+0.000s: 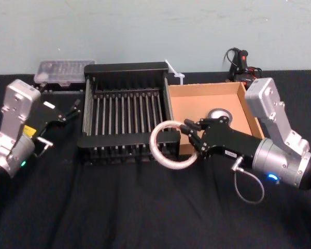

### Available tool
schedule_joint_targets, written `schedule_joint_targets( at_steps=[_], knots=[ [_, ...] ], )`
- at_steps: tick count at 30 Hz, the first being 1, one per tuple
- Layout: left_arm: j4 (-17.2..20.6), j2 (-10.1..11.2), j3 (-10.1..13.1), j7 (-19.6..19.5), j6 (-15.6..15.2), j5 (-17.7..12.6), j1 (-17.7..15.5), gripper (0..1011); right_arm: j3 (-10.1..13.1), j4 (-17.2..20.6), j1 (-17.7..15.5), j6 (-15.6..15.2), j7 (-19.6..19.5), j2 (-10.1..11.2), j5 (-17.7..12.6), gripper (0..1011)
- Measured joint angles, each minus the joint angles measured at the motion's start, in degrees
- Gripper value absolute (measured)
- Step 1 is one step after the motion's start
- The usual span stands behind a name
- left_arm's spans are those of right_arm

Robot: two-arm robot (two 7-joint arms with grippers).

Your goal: Pick up the white tape and place it into the black box , Pick up the silver tape and place it into the brown box.

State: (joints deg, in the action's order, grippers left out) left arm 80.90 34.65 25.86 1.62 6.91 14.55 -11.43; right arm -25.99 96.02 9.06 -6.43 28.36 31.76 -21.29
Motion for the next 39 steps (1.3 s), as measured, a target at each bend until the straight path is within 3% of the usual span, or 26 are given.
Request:
schedule_joint_targets(
  at_steps=[13, 39],
  knots=[
    [0.0, 0.0, 0.0, 0.0, 0.0, 0.0, 0.0, 1001, 0.98, -5.84, 3.89, 1.73, -1.62, -3.42, 0.72, 99],
    [0.0, 0.0, 0.0, 0.0, 0.0, 0.0, 0.01, 1001, -1.93, -21.77, 16.0, 4.58, -0.6, -12.42, 5.61, 98]
  ],
)
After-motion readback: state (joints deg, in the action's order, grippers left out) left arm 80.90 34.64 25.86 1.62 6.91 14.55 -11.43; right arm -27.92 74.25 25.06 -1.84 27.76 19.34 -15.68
